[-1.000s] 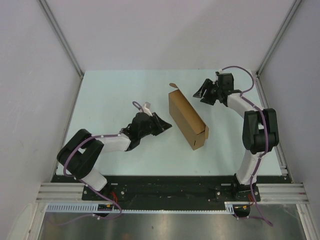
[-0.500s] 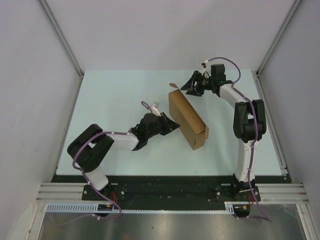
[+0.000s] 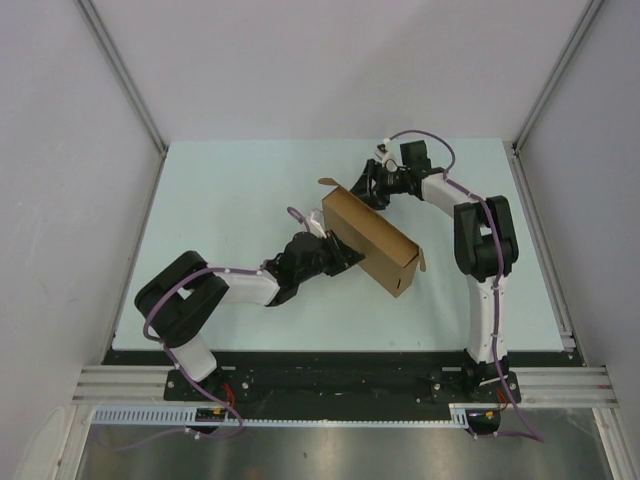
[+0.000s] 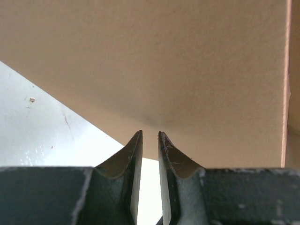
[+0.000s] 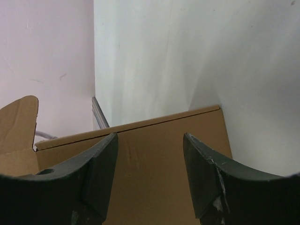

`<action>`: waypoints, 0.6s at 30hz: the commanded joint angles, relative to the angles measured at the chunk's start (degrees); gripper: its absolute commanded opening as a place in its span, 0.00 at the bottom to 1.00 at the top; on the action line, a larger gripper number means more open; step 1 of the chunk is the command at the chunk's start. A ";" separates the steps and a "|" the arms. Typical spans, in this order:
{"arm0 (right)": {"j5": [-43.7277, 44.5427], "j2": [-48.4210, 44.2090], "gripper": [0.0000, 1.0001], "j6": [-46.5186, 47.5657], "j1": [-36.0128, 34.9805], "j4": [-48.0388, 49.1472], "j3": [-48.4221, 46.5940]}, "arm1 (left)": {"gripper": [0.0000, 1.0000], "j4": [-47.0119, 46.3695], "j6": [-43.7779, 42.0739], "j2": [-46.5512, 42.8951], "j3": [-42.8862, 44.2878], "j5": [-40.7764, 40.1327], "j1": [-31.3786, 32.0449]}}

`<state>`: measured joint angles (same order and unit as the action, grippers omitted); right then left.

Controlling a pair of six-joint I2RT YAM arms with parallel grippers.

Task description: Fold the paper box

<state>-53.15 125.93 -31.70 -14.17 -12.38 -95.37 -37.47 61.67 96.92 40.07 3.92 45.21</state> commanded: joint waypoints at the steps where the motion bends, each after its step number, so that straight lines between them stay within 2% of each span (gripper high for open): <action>1: -3.89 0.37 0.63 1.12 -0.68 -1.33 -2.62 | 0.24 -2.34 0.82 -3.23 -0.88 -2.52 1.02; 10: -7.06 1.69 0.65 1.99 -2.70 -3.26 -3.42 | 0.25 1.96 0.21 -10.43 -3.86 -7.08 3.66; 18: -8.21 1.51 0.66 6.74 -4.19 -10.55 -5.00 | 0.25 5.74 -0.14 -15.62 -6.06 -9.99 5.94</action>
<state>-59.02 127.07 -28.38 -17.30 -18.04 -97.03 -33.17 61.60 84.14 34.61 -3.09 49.47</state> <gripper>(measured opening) 0.654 0.247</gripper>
